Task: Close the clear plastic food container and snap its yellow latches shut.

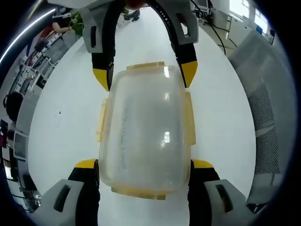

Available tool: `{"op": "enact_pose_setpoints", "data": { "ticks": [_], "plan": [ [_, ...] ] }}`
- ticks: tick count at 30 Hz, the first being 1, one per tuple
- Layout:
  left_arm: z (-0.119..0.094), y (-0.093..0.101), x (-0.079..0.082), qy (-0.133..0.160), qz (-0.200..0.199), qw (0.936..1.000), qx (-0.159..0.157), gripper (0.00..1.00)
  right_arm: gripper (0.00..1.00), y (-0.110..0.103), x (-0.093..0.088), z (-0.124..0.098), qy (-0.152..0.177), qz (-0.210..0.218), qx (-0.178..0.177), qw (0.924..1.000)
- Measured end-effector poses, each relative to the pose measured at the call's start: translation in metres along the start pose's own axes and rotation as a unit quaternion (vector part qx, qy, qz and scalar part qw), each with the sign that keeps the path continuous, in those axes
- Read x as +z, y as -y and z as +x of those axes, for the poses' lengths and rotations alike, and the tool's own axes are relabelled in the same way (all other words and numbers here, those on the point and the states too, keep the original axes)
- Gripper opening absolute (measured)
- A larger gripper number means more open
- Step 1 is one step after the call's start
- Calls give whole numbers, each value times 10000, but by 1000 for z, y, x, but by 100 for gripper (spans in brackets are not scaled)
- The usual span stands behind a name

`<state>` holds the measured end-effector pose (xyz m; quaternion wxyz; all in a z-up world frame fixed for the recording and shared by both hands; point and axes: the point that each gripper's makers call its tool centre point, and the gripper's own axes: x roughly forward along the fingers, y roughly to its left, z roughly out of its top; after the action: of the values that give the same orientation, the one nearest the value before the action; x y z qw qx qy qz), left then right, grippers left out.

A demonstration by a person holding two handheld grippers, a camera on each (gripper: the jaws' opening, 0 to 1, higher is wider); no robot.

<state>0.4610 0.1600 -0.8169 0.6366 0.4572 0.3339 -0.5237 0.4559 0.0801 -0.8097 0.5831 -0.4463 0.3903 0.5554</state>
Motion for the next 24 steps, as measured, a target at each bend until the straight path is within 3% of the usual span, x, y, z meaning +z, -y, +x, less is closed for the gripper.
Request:
{"op": "enact_pose_setpoints", "data": {
  "ticks": [12, 24],
  "plan": [
    [3, -19, -1, 22, -53, 10000, 27, 78, 72, 21, 0, 1, 45, -42, 18, 10000],
    [4, -24, -2, 63, -84, 9999, 25, 78, 72, 26, 1, 2, 32, -49, 18, 10000]
  ]
}}
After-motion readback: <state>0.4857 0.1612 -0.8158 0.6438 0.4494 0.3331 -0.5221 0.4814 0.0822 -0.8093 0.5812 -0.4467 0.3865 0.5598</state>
